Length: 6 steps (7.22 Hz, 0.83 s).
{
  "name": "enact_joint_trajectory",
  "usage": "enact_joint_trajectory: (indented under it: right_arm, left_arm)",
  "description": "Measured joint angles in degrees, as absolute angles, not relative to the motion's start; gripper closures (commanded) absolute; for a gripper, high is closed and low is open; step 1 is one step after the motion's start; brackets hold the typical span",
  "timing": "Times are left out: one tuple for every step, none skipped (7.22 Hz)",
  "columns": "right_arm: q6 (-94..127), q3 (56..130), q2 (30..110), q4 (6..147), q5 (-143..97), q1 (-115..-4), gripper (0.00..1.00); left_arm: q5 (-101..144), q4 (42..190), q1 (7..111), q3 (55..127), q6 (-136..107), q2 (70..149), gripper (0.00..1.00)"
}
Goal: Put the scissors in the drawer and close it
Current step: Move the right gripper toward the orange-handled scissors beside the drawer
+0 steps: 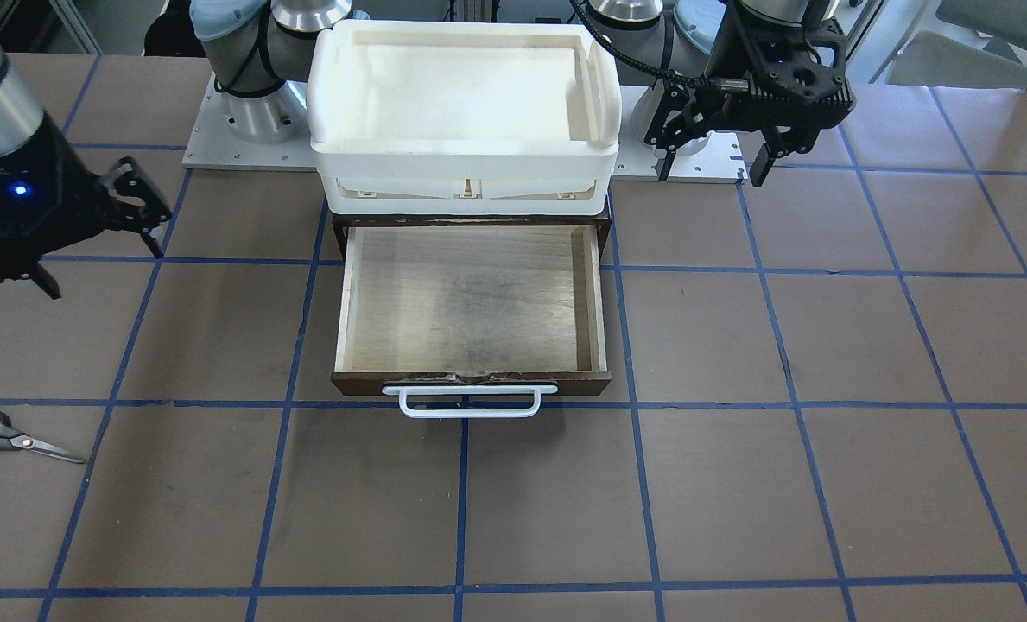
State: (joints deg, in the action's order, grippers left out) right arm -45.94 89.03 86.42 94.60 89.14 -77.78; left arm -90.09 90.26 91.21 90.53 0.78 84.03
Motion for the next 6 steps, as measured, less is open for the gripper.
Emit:
enact_joint_trajectory:
  right_arm:
    - [-55.84, 89.45, 85.88, 94.65, 88.09, -73.86, 0.00]
    - [-64.14, 90.11, 84.90, 95.51, 87.64, -70.29, 0.00]
    - [-70.78, 91.04, 83.40, 97.62, 87.50, -66.77, 0.00]
    - [-76.35, 91.84, 81.52, 99.75, 86.95, -63.81, 0.00]
    - [-82.48, 92.40, 79.19, 102.27, 85.82, -61.66, 0.00]
    - [-88.39, 92.75, 76.35, 105.52, 85.07, -60.25, 0.00]
  left_arm:
    - [-90.09, 90.26, 91.22, 90.53, 0.79, 84.03, 0.00]
    - [-90.09, 90.26, 91.21, 90.53, 0.79, 84.03, 0.00]
    - [-90.09, 90.26, 91.18, 90.53, 0.79, 84.03, 0.00]
    - [-90.09, 90.27, 91.17, 90.53, 0.79, 84.03, 0.00]
    - [-90.09, 90.27, 91.18, 90.53, 0.79, 84.01, 0.00]
    - [-90.09, 90.27, 91.18, 90.53, 0.79, 83.99, 0.00]
